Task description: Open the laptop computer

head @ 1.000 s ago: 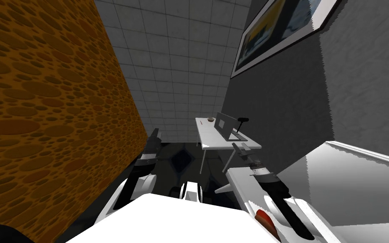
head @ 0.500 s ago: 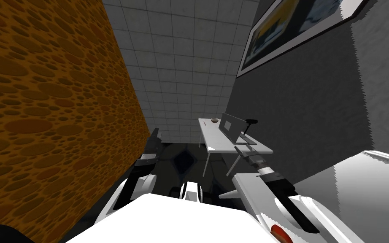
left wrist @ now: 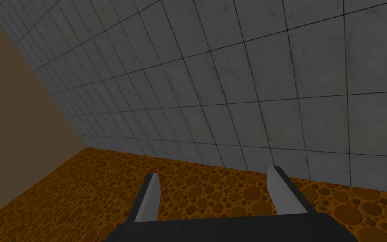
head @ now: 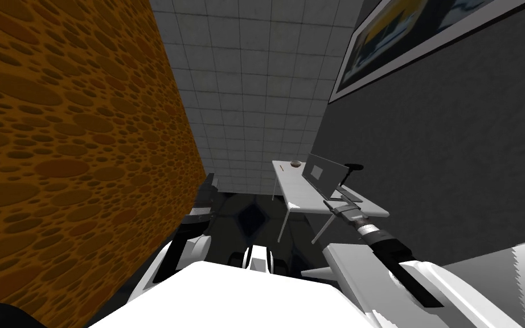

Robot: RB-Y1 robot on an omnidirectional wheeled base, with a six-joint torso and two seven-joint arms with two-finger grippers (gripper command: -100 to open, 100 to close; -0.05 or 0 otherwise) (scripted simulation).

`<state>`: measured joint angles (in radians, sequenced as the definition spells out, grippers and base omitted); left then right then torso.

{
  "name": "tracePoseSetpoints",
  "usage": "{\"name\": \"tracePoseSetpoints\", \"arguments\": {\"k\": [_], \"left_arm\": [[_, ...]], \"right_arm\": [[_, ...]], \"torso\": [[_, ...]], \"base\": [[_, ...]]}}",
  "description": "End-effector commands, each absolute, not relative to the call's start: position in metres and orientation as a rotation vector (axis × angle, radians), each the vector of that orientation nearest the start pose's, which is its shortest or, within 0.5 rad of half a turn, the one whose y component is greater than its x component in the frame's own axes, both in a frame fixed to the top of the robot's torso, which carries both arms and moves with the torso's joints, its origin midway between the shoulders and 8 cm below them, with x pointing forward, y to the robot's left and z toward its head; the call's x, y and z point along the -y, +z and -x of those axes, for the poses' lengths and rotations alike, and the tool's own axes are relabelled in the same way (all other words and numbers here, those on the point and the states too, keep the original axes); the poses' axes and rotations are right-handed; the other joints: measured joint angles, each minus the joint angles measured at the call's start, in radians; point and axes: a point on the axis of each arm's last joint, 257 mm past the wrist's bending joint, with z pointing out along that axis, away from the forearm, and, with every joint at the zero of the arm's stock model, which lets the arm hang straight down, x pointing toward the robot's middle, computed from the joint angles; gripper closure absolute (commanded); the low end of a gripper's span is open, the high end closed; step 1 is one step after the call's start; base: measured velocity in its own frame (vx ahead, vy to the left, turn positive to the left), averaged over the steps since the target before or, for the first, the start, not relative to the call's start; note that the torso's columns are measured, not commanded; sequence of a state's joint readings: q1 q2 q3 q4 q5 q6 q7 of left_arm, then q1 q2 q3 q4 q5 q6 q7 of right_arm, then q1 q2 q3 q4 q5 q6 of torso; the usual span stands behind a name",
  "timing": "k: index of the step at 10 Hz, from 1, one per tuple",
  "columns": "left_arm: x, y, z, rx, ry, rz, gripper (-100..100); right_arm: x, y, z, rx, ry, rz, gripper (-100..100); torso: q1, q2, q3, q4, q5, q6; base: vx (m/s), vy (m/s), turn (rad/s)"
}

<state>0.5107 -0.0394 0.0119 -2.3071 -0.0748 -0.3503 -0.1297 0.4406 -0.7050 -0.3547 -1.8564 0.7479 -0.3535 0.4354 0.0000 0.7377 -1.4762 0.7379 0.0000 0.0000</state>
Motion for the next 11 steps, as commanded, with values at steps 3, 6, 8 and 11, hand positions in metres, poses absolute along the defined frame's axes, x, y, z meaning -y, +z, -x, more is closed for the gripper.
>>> {"name": "tracePoseSetpoints", "arguments": {"k": [3,6,8,11], "left_arm": [[-0.286,0.003,-0.361,-0.746,-1.085,0.692,0],[-0.286,0.003,-0.361,-0.746,-1.085,0.692,0],[-0.286,0.003,-0.361,-0.746,-1.084,0.692,0],[-0.286,0.003,-0.361,-0.746,-1.085,0.692,0]], "right_arm": [[0.492,-0.118,-0.421,-1.512,-0.455,0.578,-100],[0.517,-0.114,-0.423,-1.522,-0.573,0.661,-100],[0.511,-0.115,-0.423,-1.52,-0.549,0.645,-100],[0.519,-0.112,-0.427,-1.545,-0.465,0.548,100]], "torso": [[0.0,0.001,0.001,0.0,0.0,0.0],[-0.001,0.001,0.0,0.0,0.0,0.0],[-0.001,0.001,0.001,0.0,0.0,0.0],[0.0,0.001,0.001,-0.001,-0.001,-0.001]], "base": [[0.035,0.052,0.063],[0.031,0.038,0.044],[0.008,0.008,0.006],[-0.018,-0.006,0.033]]}}
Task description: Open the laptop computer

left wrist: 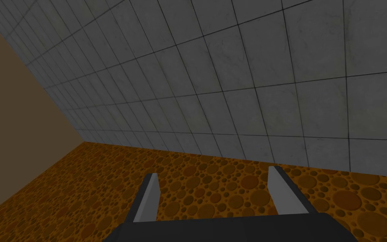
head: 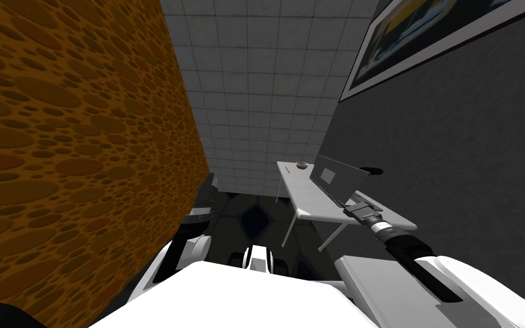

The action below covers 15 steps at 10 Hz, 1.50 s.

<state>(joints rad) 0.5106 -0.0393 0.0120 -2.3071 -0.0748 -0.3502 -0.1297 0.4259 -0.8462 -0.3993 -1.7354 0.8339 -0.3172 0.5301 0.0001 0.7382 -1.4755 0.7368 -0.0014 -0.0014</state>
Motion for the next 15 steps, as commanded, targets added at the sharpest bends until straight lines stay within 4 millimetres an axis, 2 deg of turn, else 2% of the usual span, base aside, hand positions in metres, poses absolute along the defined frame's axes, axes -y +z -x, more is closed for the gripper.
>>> {"name": "tracePoseSetpoints", "arguments": {"k": [1,7,8,9,15], "left_arm": [[-0.286,0.003,-0.361,-0.746,-1.085,0.692,0],[-0.286,0.003,-0.361,-0.746,-1.084,0.692,0],[-0.286,0.003,-0.361,-0.746,-1.084,0.692,0],[-0.286,0.003,-0.361,-0.746,-1.084,0.692,0],[-0.286,0.003,-0.361,-0.746,-1.084,0.692,0]], "right_arm": [[0.521,-0.112,-0.428,-1.554,-0.434,0.514,100],[0.536,-0.108,-0.434,-1.591,-0.261,0.319,100],[0.534,-0.109,-0.433,-1.589,-0.28,0.342,100],[0.538,-0.11,-0.435,-1.597,-0.214,0.265,100],[0.549,-0.113,-0.44,-1.605,-0.038,0.051,100]], "torso": [[0.0,0.0,0.0,0.001,0.001,0.001],[0.0,0.0,0.0,0.002,0.002,0.001],[0.0,0.0,-0.001,0.002,0.002,0.001],[0.0,-0.001,-0.001,0.001,0.002,0.002],[0.0,-0.001,-0.001,0.001,0.002,0.001]], "base": [[-0.04,-0.003,0.047],[-0.03,-0.005,0.034],[-0.011,-0.003,0.01],[-0.025,-0.016,0.053],[-0.034,-0.022,0.048]]}}
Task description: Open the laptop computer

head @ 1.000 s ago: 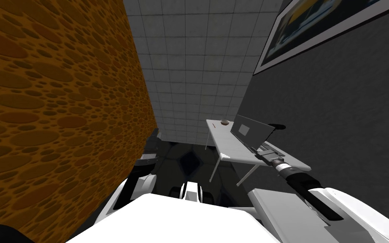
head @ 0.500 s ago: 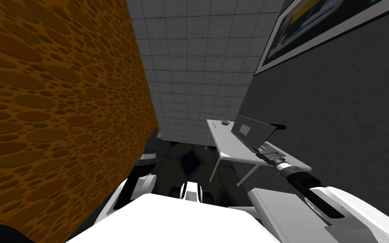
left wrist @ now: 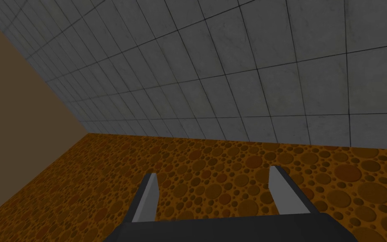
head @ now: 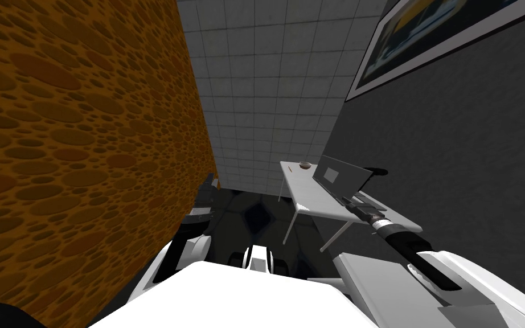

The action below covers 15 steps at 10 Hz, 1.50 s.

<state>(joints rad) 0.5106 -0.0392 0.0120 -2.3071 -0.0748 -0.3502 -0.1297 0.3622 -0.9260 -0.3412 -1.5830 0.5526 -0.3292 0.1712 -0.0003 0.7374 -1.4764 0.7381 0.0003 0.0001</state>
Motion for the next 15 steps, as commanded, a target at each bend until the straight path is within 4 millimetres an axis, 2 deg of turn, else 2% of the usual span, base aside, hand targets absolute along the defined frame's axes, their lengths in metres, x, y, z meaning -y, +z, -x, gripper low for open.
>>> {"name": "tracePoseSetpoints", "arguments": {"k": [1,3,4,12,13,15], "left_arm": [[-0.286,0.003,-0.361,-0.746,-1.084,0.692,0],[-0.286,0.003,-0.361,-0.746,-1.084,0.692,0],[-0.286,0.003,-0.361,-0.746,-1.084,0.692,0],[-0.286,0.003,-0.361,-0.746,-1.084,0.692,0],[-0.286,0.003,-0.361,-0.746,-1.084,0.692,0],[-0.286,0.003,-0.361,-0.746,-1.084,0.692,0]], "right_arm": [[0.551,-0.114,-0.441,-1.604,-0.009,0.015,100],[0.551,-0.114,-0.441,-1.604,0.0,0.005,100],[0.554,-0.116,-0.443,-1.597,0.063,-0.074,100],[0.564,-0.126,-0.451,-1.55,0.294,-0.362,100],[0.562,-0.123,-0.451,-1.553,0.276,-0.329,100],[0.564,-0.128,-0.455,-1.521,0.367,-0.443,100]], "torso": [[0.0,0.0,0.0,0.0,0.0,0.0],[0.0,0.0,0.0,0.0,0.0,-0.001],[0.001,-0.001,0.0,-0.001,0.0,0.0],[-0.005,-0.002,-0.001,-0.002,-0.004,0.001],[-0.006,-0.002,-0.001,-0.002,-0.004,0.001],[-0.004,-0.002,-0.001,-0.002,-0.003,-0.001]], "base": [[-0.03,-0.019,0.039],[-0.025,-0.012,0.027],[-0.029,-0.015,0.05],[-0.04,-0.027,0.056],[-0.015,-0.01,0.019],[-0.044,-0.03,0.065]]}}
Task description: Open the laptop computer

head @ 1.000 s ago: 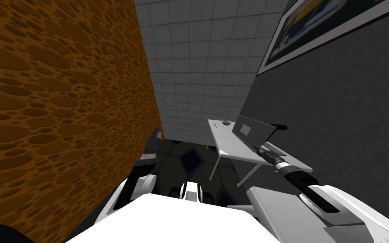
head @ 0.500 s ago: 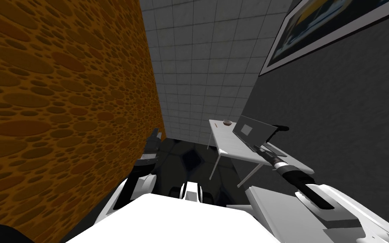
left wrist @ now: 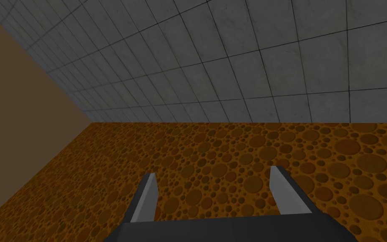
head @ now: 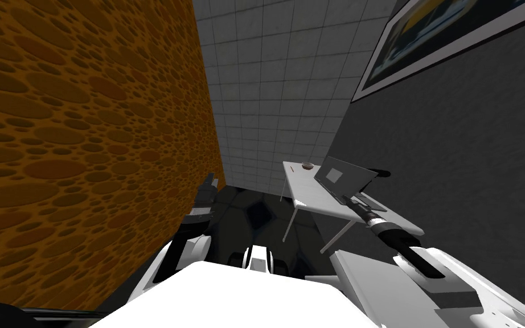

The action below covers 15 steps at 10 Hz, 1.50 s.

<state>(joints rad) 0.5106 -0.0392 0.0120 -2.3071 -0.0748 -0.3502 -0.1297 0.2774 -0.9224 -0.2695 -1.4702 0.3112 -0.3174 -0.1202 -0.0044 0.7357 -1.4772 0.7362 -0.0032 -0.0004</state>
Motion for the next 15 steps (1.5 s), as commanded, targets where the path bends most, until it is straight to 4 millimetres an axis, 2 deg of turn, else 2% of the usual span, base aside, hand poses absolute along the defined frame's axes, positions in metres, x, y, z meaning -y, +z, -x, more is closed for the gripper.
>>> {"name": "tracePoseSetpoints", "arguments": {"k": [1,7,8,9,15], "left_arm": [[-0.286,0.003,-0.361,-0.746,-1.084,0.692,0],[-0.286,0.003,-0.361,-0.746,-1.084,0.692,0],[-0.286,0.003,-0.361,-0.746,-1.084,0.692,0],[-0.286,0.003,-0.361,-0.746,-1.084,0.692,0],[-0.286,0.003,-0.361,-0.746,-1.084,0.692,0]], "right_arm": [[0.564,-0.13,-0.456,-1.511,0.395,-0.479,100],[0.567,-0.144,-0.462,-1.435,0.564,-0.693,100],[0.568,-0.132,-0.464,-1.433,0.543,-0.657,100],[0.57,-0.118,-0.465,-1.43,0.549,-0.656,-100],[0.571,-0.076,-0.467,-1.438,0.56,-0.64,-100]], "torso": [[-0.001,0.0,0.0,0.0,-0.001,0.0],[0.0,-0.002,0.0,-0.004,-0.004,0.0],[0.0,-0.002,0.0,-0.004,-0.004,-0.001],[0.001,-0.002,-0.001,-0.002,-0.002,0.0],[0.005,0.003,0.002,0.002,0.003,0.0]], "base": [[-0.046,-0.04,0.069],[-0.036,-0.029,0.042],[-0.019,-0.017,0.014],[0.002,0.012,-0.036],[0.017,0.023,-0.031]]}}
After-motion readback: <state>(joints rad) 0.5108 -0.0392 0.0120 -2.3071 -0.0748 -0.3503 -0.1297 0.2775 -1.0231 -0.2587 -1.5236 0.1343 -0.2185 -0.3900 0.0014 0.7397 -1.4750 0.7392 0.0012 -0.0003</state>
